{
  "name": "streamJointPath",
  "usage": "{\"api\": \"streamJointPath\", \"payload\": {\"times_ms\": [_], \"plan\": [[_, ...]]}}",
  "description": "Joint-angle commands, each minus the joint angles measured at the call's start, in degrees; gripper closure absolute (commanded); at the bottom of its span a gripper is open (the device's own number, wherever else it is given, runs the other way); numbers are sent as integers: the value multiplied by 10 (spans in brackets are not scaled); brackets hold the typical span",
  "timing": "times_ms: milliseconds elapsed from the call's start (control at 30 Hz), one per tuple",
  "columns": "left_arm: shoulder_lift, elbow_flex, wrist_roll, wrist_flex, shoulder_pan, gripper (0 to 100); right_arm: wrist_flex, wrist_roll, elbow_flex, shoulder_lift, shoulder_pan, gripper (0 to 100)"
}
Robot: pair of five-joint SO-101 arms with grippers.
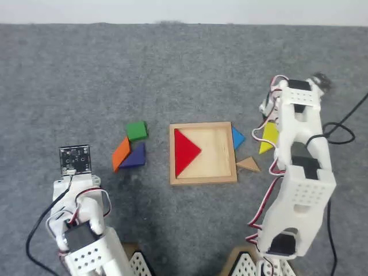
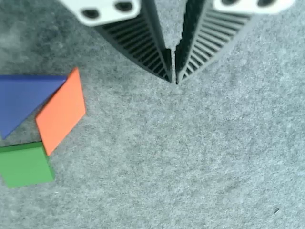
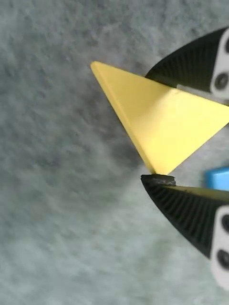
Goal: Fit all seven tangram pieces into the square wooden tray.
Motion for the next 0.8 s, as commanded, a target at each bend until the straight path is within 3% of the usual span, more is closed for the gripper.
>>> {"api": "streamJointPath", "payload": {"times_ms": [0,200,367,433,767], "plan": [[-9,-5,-6,2,0,985,40,40,-11,-73,-48,819],[-9,-5,-6,2,0,985,79,126,-11,-124,-103,819],[-9,-5,-6,2,0,985,86,331,-11,-138,-155,819],[-9,-5,-6,2,0,985,85,376,-11,-138,-181,819],[-9,-5,-6,2,0,985,80,456,16,-140,-307,819]]}}
